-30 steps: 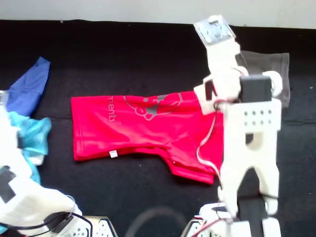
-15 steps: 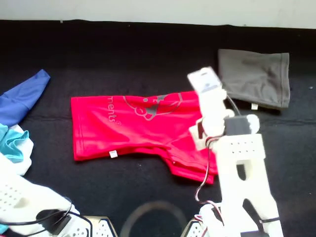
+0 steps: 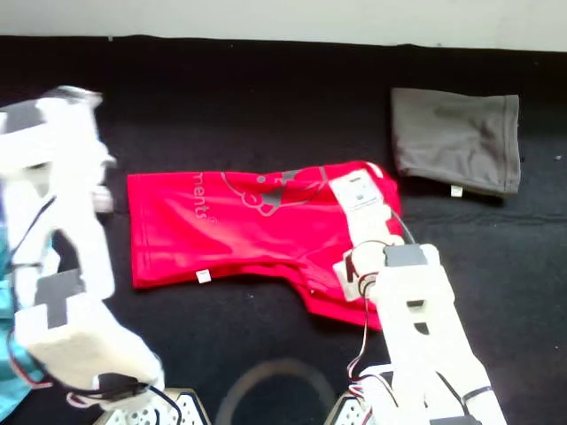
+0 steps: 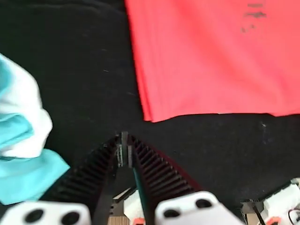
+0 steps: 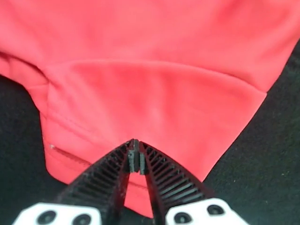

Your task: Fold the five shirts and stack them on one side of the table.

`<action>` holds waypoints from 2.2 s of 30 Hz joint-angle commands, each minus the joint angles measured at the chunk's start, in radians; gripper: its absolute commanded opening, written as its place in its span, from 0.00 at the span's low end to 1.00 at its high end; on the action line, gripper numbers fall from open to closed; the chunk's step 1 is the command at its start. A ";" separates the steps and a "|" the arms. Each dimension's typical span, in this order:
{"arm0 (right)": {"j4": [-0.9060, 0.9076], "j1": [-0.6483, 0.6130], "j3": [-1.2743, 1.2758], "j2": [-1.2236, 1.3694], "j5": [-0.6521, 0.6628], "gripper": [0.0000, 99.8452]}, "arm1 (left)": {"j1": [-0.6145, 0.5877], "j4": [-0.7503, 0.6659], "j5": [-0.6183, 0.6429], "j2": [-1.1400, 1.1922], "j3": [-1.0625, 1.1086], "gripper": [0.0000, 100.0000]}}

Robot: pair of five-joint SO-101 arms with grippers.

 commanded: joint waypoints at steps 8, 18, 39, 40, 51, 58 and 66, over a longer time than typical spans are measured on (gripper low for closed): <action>-0.019 -0.019 0.108 -0.036 0.081 0.01 | 0.242 -0.381 0.074 -0.053 0.535 0.01; 0.079 -0.143 0.110 -0.038 0.144 0.01 | -0.033 -0.516 -0.087 -0.044 0.588 0.01; -0.035 -0.231 0.007 0.096 0.164 0.01 | 0.022 -0.605 -0.094 -0.044 0.707 0.01; -0.036 -0.245 0.018 0.116 0.164 0.01 | 0.022 -0.605 -0.094 -0.044 0.708 0.01; 0.173 -0.248 0.018 0.035 0.299 0.01 | 0.022 -0.603 -0.094 -0.042 0.714 0.01; 0.048 -0.239 -0.019 -0.077 0.295 0.01 | 0.022 -0.605 -0.094 -0.042 0.714 0.01; -0.211 -0.242 0.085 0.133 0.186 0.01 | 0.022 -0.601 -0.094 -0.045 0.708 0.01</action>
